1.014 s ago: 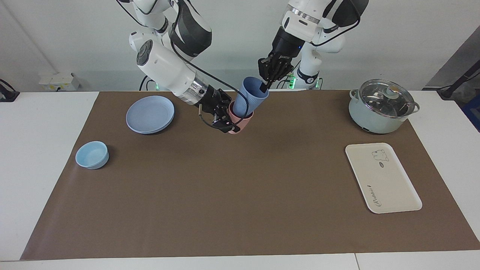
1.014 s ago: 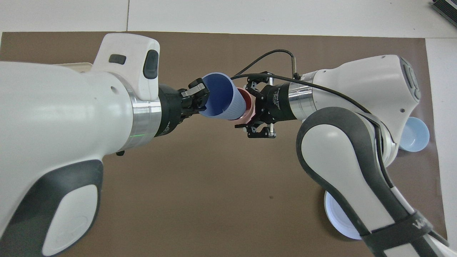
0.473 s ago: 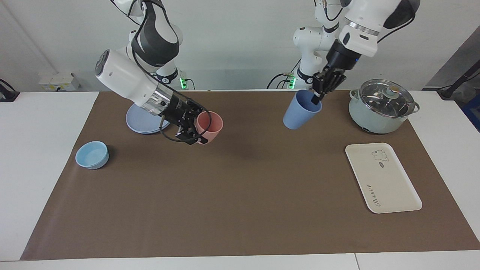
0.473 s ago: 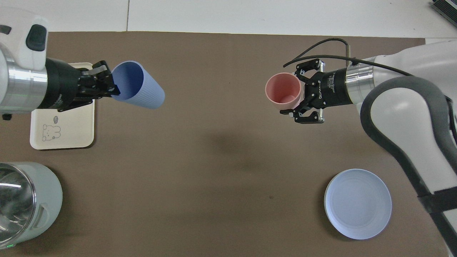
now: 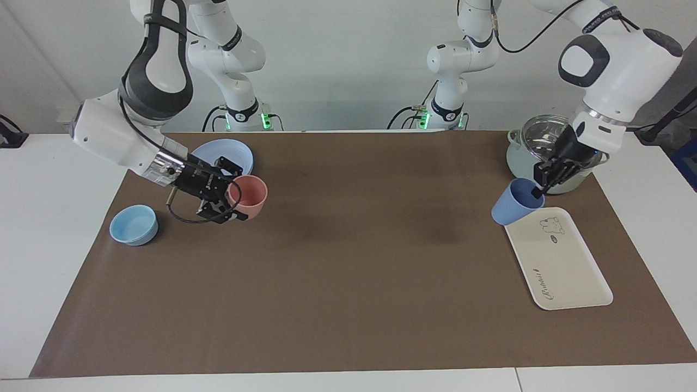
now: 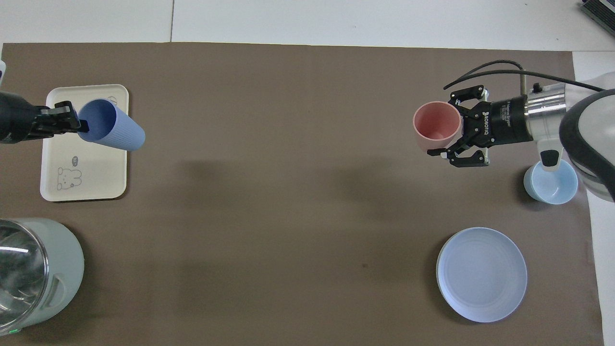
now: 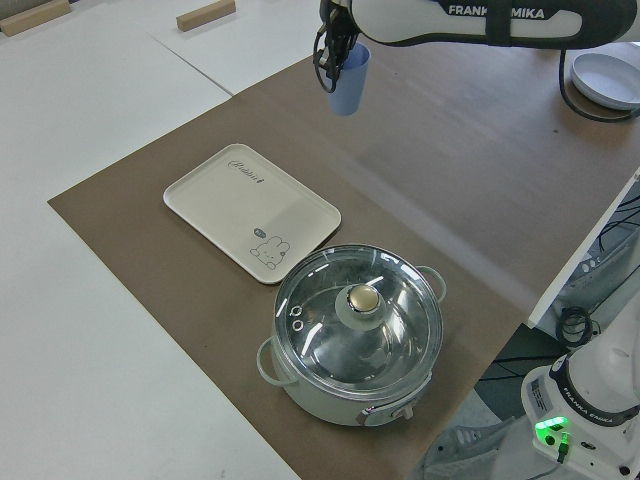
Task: Place cup on tray
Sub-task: 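Pull the blue cup out with the left gripper while the right gripper holds, then lower the blue cup onto the tray while the right gripper returns the pink cup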
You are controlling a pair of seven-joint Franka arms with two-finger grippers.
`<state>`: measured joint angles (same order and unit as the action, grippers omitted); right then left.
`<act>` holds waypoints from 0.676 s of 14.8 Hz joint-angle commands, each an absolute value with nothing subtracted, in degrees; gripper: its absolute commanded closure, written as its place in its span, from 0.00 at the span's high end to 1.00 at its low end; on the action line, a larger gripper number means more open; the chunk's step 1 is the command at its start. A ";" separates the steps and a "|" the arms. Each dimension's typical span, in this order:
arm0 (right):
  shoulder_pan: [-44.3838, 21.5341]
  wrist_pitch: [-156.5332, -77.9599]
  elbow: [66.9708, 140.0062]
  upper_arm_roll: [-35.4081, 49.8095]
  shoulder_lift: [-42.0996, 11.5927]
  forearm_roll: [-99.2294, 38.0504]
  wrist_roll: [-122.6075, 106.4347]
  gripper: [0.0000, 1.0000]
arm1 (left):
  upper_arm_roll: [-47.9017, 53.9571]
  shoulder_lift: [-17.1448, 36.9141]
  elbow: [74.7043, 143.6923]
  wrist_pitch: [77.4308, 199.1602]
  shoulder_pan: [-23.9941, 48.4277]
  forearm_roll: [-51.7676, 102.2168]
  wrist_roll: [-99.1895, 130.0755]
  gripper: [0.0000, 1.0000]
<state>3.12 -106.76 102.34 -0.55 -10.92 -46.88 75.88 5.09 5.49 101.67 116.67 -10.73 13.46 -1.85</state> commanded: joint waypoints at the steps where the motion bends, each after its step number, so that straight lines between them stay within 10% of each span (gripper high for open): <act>1: 7.80 -104.95 102.66 0.18 -13.70 -49.91 68.14 0.00 | 5.89 9.75 102.65 122.59 -16.68 14.06 -13.50 0.00; 8: 16.17 -101.51 101.60 0.18 -24.52 -55.81 42.90 0.00 | 5.98 11.07 110.91 130.25 -20.74 14.85 -25.84 0.10; 10: 17.57 -101.08 100.03 0.26 -27.84 -55.81 42.54 0.00 | 5.98 11.16 110.92 131.48 -20.22 14.85 -25.84 1.00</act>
<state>16.02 -102.55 102.74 -0.52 -24.83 -54.46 44.03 5.98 12.79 108.83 129.22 -20.63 13.54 -24.42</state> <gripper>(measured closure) 0.203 0.912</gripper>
